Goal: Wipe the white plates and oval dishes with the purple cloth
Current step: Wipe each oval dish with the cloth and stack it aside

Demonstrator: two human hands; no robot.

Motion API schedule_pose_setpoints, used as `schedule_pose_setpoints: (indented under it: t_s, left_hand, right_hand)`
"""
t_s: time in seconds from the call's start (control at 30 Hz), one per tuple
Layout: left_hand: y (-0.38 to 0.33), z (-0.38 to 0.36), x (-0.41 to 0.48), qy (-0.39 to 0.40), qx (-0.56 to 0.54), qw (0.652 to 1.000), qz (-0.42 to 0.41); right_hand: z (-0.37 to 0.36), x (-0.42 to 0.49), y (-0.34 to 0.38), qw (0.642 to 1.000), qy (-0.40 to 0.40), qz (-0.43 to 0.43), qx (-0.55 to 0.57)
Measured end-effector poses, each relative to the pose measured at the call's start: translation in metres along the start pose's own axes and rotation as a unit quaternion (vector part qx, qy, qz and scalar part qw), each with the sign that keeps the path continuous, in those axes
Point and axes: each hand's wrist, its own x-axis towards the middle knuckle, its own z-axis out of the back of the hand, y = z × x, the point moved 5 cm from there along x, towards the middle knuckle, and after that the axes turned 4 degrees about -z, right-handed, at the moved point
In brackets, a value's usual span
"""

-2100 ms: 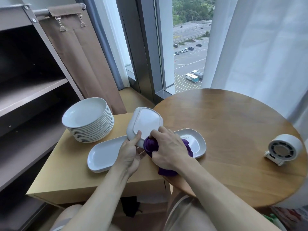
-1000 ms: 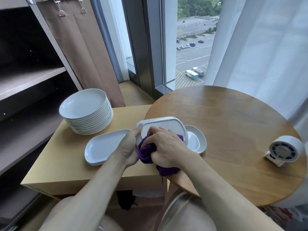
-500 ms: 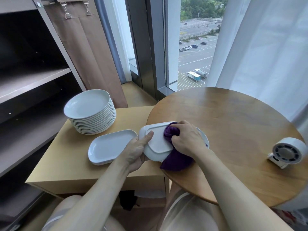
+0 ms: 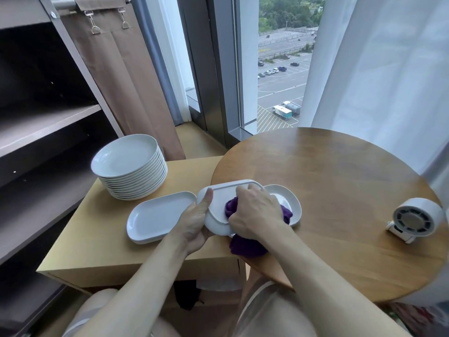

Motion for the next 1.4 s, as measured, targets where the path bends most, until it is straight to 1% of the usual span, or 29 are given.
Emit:
schedule_pose_setpoints:
  t_s: [0.13,0.17,0.23,0.33,0.47,0.7,0.77,0.83,0.97,1.1,1.27,1.33,1.4]
  left_hand:
    - [0.004,0.0,0.0,0.025,-0.003,1.0,0.005]
    - [0.005,0.0,-0.001,0.03,-0.008,0.999,0.011]
    - [0.006,-0.001,-0.002,0.042,-0.006,0.999,0.007]
    - [0.002,-0.007,-0.004,0.057,0.021,0.998,-0.023]
    - [-0.001,-0.015,-0.006,0.082,0.076,0.992,-0.057]
    - [-0.006,-0.024,-0.01,0.067,0.113,0.989,-0.069]
    - [-0.006,-0.023,-0.01,0.063,0.122,0.988,-0.066]
    - [-0.007,-0.022,-0.01,0.066,0.139,0.986,-0.066]
    - [-0.011,-0.02,-0.009,0.076,0.164,0.981,-0.074]
    - [-0.016,-0.021,-0.007,0.075,0.197,0.974,-0.084]
    - [-0.015,-0.019,-0.007,0.095,0.196,0.972,-0.086]
    - [-0.013,-0.016,-0.007,0.097,0.184,0.974,-0.085]
    - [-0.01,-0.014,-0.008,0.096,0.169,0.977,-0.082]
  right_hand:
    - [-0.007,-0.013,0.037,0.993,-0.029,0.115,0.005]
    - [-0.009,-0.014,0.041,0.99,-0.04,0.134,0.007]
    - [-0.008,-0.012,0.04,0.987,-0.059,0.144,0.028]
    - [-0.003,-0.005,0.028,0.987,-0.079,0.118,0.078]
    - [0.005,0.006,0.006,0.984,-0.093,0.059,0.143]
    - [0.009,0.027,-0.051,0.973,-0.057,-0.09,0.206]
    - [0.01,0.029,-0.058,0.968,-0.058,-0.111,0.215]
    - [0.01,0.029,-0.059,0.966,-0.064,-0.11,0.224]
    - [0.013,0.024,-0.051,0.969,-0.079,-0.055,0.228]
    - [0.021,0.016,-0.026,0.972,-0.103,0.047,0.206]
    - [0.021,0.006,0.009,0.97,-0.1,0.171,0.14]
    - [0.018,0.007,0.013,0.97,-0.094,0.186,0.127]
    - [0.017,0.01,0.008,0.973,-0.093,0.166,0.129]
